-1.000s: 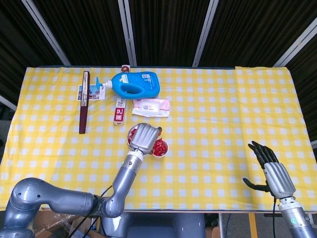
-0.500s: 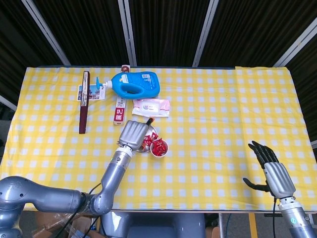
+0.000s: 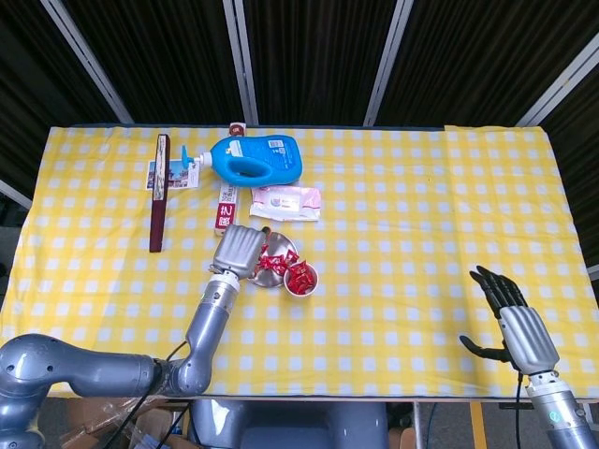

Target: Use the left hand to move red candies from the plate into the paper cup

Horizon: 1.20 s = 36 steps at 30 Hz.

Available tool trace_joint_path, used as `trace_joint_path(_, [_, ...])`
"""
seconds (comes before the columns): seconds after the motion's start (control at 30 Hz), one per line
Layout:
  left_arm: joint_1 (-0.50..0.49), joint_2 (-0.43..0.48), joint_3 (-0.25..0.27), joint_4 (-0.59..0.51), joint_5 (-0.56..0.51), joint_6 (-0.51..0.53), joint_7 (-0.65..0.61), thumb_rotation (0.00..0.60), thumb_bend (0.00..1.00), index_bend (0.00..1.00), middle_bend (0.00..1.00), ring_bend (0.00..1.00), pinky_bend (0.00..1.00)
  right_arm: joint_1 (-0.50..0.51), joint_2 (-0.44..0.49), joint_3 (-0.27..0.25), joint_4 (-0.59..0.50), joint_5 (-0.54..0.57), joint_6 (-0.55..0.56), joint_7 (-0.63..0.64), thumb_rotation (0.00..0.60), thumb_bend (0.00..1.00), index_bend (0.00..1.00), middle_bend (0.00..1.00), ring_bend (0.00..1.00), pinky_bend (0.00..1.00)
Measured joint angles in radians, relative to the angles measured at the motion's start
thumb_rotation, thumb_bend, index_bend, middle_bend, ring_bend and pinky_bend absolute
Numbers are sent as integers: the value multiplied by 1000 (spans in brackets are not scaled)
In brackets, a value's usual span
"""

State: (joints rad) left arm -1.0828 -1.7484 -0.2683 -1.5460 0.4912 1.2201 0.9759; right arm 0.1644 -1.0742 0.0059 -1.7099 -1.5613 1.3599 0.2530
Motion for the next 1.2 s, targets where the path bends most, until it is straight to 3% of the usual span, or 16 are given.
trace_joint_path(0.37, [-47, -109, -21, 178, -65, -88, 24, 600, 235, 334, 954, 1000, 1000, 2, 2, -1, 2, 1, -6, 11, 600, 277, 0, 0, 0, 0])
trace_joint_path(0.8, [-95, -196, -48, 313, -87, -172, 20, 600, 219, 347, 954, 1000, 1000, 5, 6, -9, -5, -7, -17, 13, 600, 277, 0, 0, 0, 0])
trace_joint_path(1.2, [-104, -245, -47, 370, -71, -190, 12, 600, 403, 518, 959, 1000, 1000, 5, 7, -11, -5, -7, -18, 16, 600, 277, 0, 0, 0, 0])
